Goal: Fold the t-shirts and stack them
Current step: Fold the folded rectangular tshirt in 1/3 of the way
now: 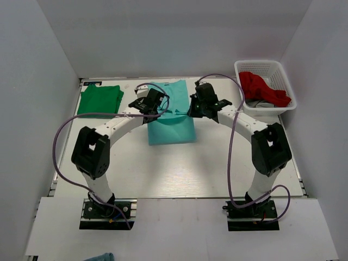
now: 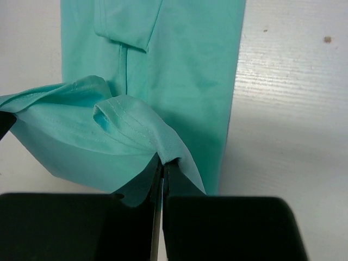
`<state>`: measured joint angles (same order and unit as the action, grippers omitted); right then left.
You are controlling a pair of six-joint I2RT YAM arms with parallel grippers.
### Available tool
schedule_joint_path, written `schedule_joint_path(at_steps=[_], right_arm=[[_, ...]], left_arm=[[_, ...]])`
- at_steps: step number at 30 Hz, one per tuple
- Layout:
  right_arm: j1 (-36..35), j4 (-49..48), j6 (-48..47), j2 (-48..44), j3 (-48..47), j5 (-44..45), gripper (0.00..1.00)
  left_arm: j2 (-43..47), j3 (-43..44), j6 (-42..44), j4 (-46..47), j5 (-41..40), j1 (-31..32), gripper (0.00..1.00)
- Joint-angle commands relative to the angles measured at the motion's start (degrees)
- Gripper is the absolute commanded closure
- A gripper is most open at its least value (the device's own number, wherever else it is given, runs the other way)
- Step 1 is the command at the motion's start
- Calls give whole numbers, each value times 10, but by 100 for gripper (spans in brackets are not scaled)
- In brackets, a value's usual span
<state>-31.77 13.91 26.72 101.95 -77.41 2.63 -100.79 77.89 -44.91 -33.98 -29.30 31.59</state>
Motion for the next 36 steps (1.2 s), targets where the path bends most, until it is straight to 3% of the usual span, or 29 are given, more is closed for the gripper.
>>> schedule_joint_path(at_steps=[1, 8, 14, 15, 17, 18, 19, 20, 21, 22, 23, 25, 27, 36], right_arm=[[15, -26, -22, 20, -49, -20, 100], [43, -21, -31, 104, -117, -89, 100], [56, -10, -24, 168, -177, -98, 100], [59, -6, -21, 184, -185, -97, 100], [65, -13, -27, 215, -209, -108, 78], [65, -20, -27, 221, -220, -111, 54], [73, -29, -27, 234, -233, -125, 48], [75, -32, -25, 243, -253, -130, 41], [79, -31, -25, 247, -261, -149, 25], [83, -27, -26, 249, -277, -168, 15], [84, -28, -26, 244, -278, -173, 10], [82, -31, -26, 223, -249, -185, 10], [81, -44, -26, 190, -216, -186, 10], [77, -107, 9, 10, 112, -200, 10]], left_arm=[[-12, 42, 34, 32, 6, -13, 100], [-71, 75, 82, 73, 36, -45, 100], [-146, 148, 82, 45, 50, -69, 99], [-157, 164, 99, 40, 55, -76, 87], [-184, 189, 105, 35, 60, -83, 63], [-212, 224, 105, 19, 55, -91, 47], [-224, 246, 105, 9, 55, -96, 12], [-236, 292, 105, -1, 47, -96, 4], [-254, 316, 112, -22, 47, -105, 0], [-259, 339, 112, -35, 47, -113, 0], [-259, 365, 118, -42, 52, -113, 0], [-235, 365, 118, -42, 71, -118, 0], [-202, 309, 118, -33, 91, -118, 0], [3, -67, 95, 68, 205, -105, 0]])
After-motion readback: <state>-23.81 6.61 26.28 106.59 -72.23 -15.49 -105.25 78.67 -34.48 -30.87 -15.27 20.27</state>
